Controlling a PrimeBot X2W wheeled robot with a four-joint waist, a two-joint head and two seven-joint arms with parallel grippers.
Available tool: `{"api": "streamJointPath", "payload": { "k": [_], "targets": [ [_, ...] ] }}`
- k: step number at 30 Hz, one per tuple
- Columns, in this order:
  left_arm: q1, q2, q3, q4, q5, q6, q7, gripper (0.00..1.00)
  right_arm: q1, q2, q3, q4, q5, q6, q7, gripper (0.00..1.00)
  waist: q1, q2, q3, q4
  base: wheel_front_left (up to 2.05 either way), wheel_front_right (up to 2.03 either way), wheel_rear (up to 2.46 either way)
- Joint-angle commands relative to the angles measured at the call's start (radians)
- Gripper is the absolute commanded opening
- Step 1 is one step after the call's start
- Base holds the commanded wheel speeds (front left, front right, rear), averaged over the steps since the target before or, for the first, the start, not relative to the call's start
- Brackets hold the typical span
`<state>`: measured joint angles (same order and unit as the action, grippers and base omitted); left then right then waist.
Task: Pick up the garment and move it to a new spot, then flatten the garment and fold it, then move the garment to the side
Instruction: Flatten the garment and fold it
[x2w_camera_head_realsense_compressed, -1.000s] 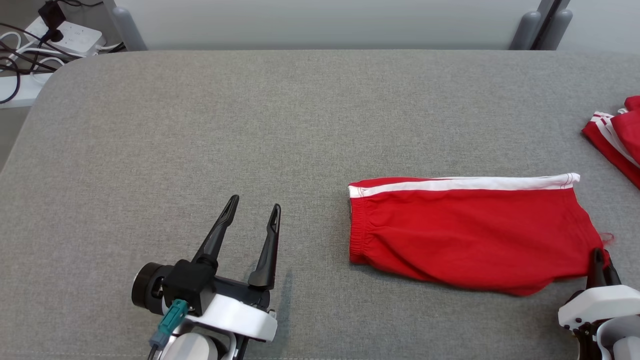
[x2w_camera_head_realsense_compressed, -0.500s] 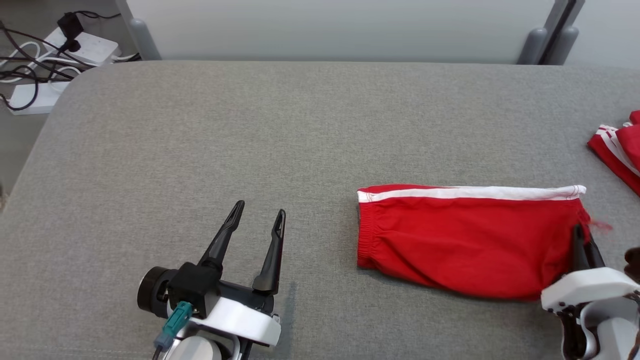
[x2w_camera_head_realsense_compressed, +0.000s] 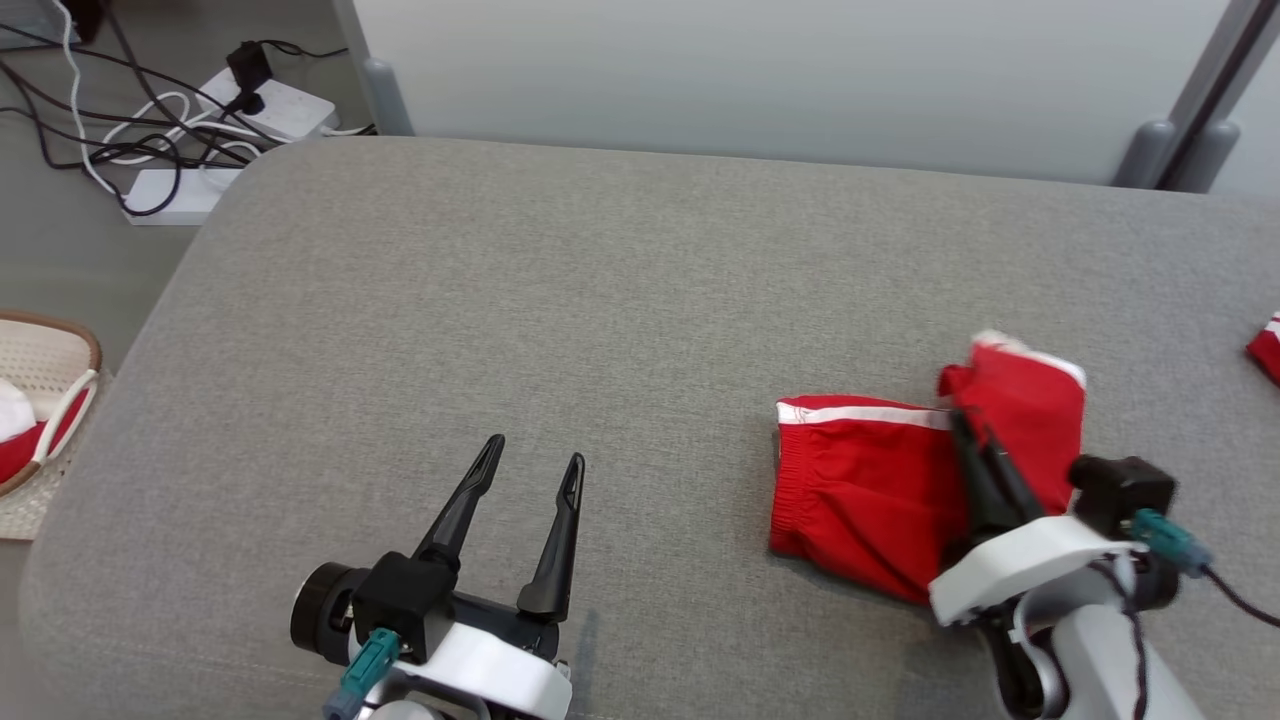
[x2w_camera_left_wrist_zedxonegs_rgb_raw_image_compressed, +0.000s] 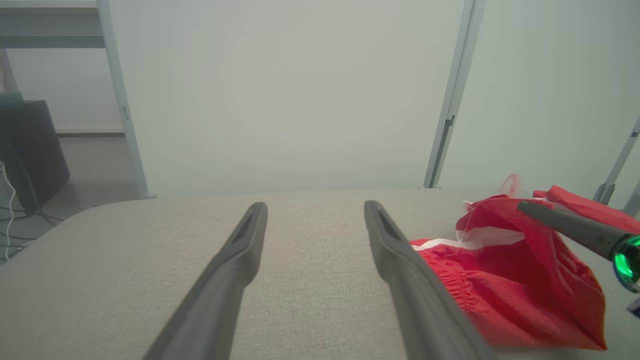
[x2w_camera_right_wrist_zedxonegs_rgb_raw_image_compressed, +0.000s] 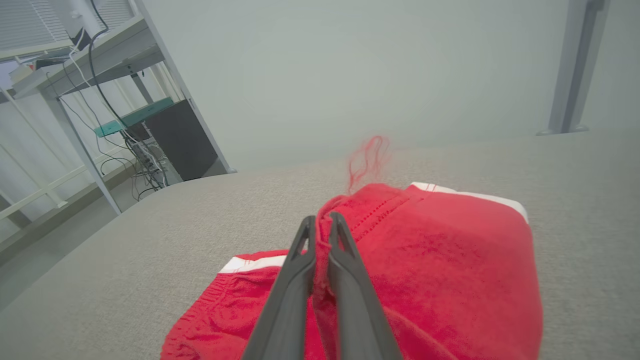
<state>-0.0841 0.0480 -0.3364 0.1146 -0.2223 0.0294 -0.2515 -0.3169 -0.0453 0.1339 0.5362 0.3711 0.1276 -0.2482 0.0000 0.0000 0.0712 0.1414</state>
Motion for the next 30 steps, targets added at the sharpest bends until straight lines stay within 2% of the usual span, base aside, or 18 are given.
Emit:
{"api": "streamJointPath", "payload": {
  "k": [1,8,21,22,23,24,28,30],
  "targets": [
    [-0.016,0.002,0.03,-0.022,0.0,0.01,-0.01,1.0,-0.019,-0.005,0.067,-0.025,0.018,0.003,-0.014,0.0,0.0,0.0,-0.005,0.015,0.0,0.0,0.0],
    [-0.015,0.002,0.019,-0.023,-0.003,0.013,-0.01,1.0,-0.048,-0.005,0.231,0.037,0.064,0.003,-0.014,0.0,0.0,0.0,0.005,0.058,0.0,0.0,0.0],
    [-0.017,0.002,0.029,-0.029,-0.004,0.017,-0.01,1.0,-0.052,-0.005,0.365,0.104,0.095,0.003,-0.014,0.0,0.0,0.0,0.025,0.066,0.0,0.0,0.0],
    [-0.018,0.002,0.029,-0.029,-0.004,0.018,-0.01,1.0,-0.052,-0.005,0.372,0.106,0.095,0.003,-0.014,0.24,0.0,0.0,0.025,0.064,0.0,0.0,0.0],
    [-0.018,0.002,0.03,-0.029,-0.004,0.018,-0.01,1.0,-0.052,-0.005,0.378,0.107,0.095,0.003,-0.014,0.79,0.0,0.0,0.025,0.061,0.0,0.0,0.0],
    [-0.018,0.002,0.03,-0.028,-0.003,0.018,-0.01,1.0,-0.052,-0.005,0.384,0.108,0.095,0.003,-0.014,1.0,0.0,0.0,0.025,0.059,0.0,0.0,0.0],
    [-0.015,0.002,0.034,-0.026,0.001,0.018,-0.01,1.0,-0.048,-0.005,0.39,0.067,0.089,0.003,-0.014,1.0,0.0,0.0,0.021,0.041,0.0,0.0,0.0],
    [-0.012,0.002,0.039,-0.025,0.005,0.017,-0.01,1.0,-0.035,-0.005,0.385,0.009,0.091,0.003,-0.014,1.0,0.0,0.0,0.014,0.023,0.0,0.0,0.0]
  ]
}}
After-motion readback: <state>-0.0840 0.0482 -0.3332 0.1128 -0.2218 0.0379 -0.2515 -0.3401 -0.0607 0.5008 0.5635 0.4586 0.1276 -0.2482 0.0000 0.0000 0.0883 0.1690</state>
